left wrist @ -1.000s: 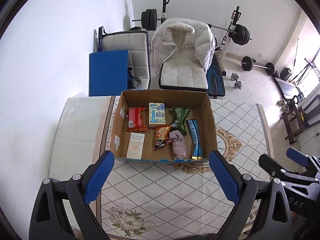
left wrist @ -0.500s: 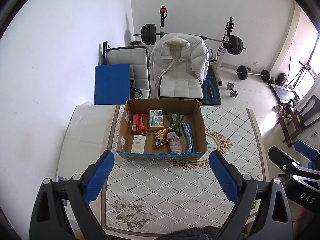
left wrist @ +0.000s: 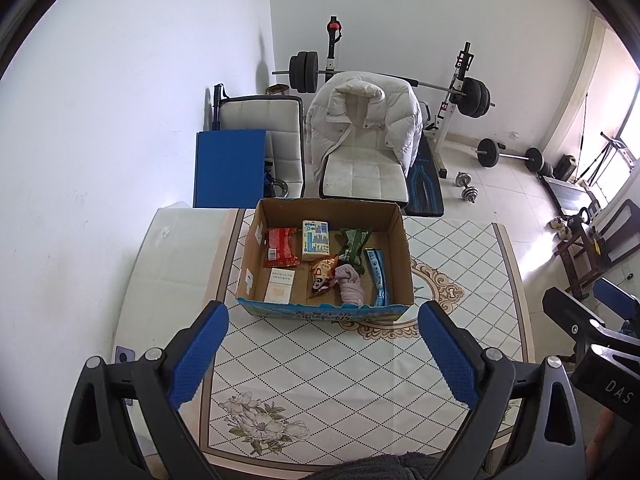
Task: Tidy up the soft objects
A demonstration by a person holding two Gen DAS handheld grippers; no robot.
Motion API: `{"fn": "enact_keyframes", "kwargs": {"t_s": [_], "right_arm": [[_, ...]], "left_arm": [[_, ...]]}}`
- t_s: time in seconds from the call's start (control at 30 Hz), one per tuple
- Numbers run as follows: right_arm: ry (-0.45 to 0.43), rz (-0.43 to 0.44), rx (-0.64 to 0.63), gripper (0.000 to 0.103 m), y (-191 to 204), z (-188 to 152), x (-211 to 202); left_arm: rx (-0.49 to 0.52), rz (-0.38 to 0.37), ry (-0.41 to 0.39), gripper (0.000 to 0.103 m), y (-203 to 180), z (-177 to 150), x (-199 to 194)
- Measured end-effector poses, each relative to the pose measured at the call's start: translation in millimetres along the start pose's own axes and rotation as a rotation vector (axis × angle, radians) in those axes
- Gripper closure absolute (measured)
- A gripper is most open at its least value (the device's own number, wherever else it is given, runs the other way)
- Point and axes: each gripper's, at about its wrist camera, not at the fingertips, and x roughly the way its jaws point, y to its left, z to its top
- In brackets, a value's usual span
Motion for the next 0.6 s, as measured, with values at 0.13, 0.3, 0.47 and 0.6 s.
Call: {"fn": "enact_keyframes", "kwargs": {"t_s": [0.13,0.3,0.47,0.6], "right_arm": [[-0.006,-0.006,-0.003,0.007,-1.0,-0.8,-2.5],[-0.016,-0.015,-0.005,0.007,-3.1,-0.4,-6.5],[-0.020,-0.021,-0.005,0.007,-3.8,0.6,-7.8],[-0.024,-0.025,-0.003,0.007,-4.0,0.2,-10.0]], "left_arm": [[0.007,0.006,-0.006,0.006,-2.9,-2.8,-1.3],[0.016,0.001,-0.018,0.006,-7.0,-2.8,-5.7],[0.025,0.009,-0.042,0.006,-9.7,-0.1,-11.8],[0.034,0.004,-0.053,0.006,-12.9,1.5,-16.2]]}}
